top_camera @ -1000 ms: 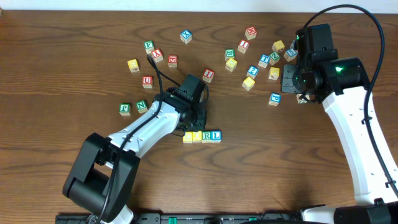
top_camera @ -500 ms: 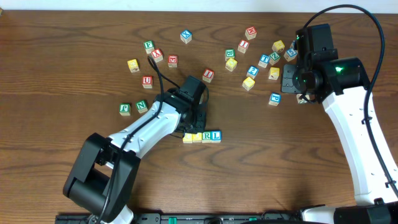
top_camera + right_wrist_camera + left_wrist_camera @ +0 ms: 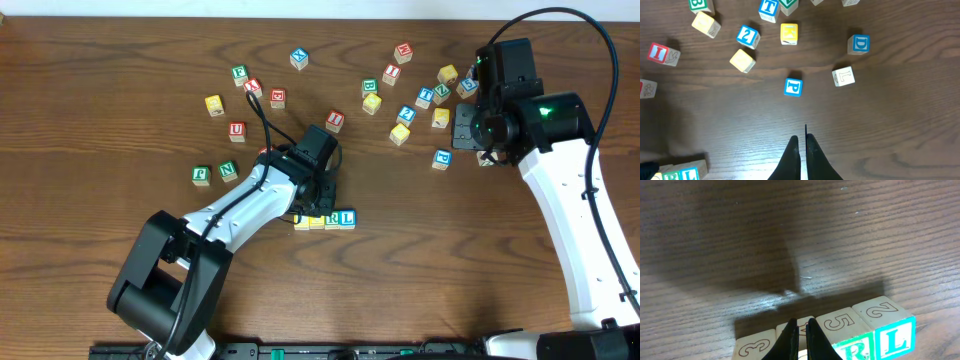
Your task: Spell out CORL
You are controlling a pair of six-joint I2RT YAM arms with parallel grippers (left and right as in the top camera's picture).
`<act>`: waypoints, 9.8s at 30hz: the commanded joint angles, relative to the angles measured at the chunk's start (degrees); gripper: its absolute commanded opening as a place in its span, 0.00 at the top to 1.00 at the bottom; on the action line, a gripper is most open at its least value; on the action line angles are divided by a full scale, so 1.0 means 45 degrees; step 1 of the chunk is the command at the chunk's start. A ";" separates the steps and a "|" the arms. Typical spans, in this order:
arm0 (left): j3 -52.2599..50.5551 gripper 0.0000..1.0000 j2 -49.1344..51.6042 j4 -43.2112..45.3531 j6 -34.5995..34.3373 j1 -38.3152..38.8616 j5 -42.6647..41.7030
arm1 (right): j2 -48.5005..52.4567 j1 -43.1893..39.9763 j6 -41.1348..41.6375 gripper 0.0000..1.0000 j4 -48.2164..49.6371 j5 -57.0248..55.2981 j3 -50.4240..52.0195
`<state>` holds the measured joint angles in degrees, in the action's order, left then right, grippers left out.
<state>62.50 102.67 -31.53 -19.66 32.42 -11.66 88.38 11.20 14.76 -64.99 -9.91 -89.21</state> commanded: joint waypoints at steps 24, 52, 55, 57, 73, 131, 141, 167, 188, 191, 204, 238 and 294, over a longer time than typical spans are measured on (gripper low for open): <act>0.0272 0.92 0.0170 -0.0180 -0.0180 0.0029 0.0160 | -0.0058 -0.0063 -0.0160 0.99 -0.0039 -0.0155 -0.0151; 0.0272 0.93 0.0170 0.0515 -0.0228 -0.0083 0.1200 | -0.0058 -0.0063 -0.0165 0.99 -0.0053 -0.0165 -0.0151; 0.0272 0.93 0.0160 0.0180 -0.0228 -0.0476 0.1948 | -0.0058 -0.0063 -0.0160 0.99 -0.0087 -0.0325 -0.0151; 0.0277 0.93 0.0151 -0.0019 -0.0228 -0.0816 0.2132 | -0.0058 -0.0063 -0.0160 0.99 -0.0092 -0.0350 -0.0151; 0.1166 0.93 -0.0442 -0.3895 0.0393 -0.2322 0.2817 | -0.0058 -0.0063 -0.0160 0.99 -0.0078 -0.0486 -0.0151; -0.0291 0.93 -0.0432 -0.2613 -0.0121 -0.1039 0.0015 | -0.0058 -0.0063 -0.0160 0.99 -0.0121 -0.0695 -0.0146; -0.0291 0.93 -0.0432 -0.2458 -0.0121 -0.1039 0.0253 | -0.0058 -0.0063 -0.0160 0.99 -0.0121 -0.0690 -0.0146; -0.0291 0.93 -0.0437 -0.2569 0.0121 -0.2501 0.3439 | -0.0053 -0.0053 -0.0155 0.99 -0.0112 0.0272 -0.0146; 0.0763 0.93 -0.4337 -0.1919 0.0976 -0.2511 0.3502 | 0.0039 0.0364 -0.0058 0.99 0.1001 0.1923 0.0034; 0.0763 0.93 -0.6067 -0.2074 0.0976 -0.2511 0.3502 | 0.0039 0.0481 -0.0058 0.99 0.0962 0.1919 0.0034; 0.0753 0.07 -0.8835 -0.2215 0.0976 -0.2511 0.3507 | 0.0039 0.0520 -0.0058 0.01 0.1059 0.1763 0.0029; -0.1506 0.07 -1.2293 -0.3900 0.0971 -0.1957 0.3415 | 0.0039 0.0534 -0.0058 0.01 0.1059 0.1768 0.0029; -1.3828 0.07 -2.2770 0.6198 0.1355 -0.7582 0.1161 | 0.0039 0.0534 -0.0058 0.01 0.1059 0.1768 0.0029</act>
<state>0.67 0.58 -1.08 -14.72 -1.41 -4.38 88.62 13.37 14.52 -60.20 -1.50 -89.08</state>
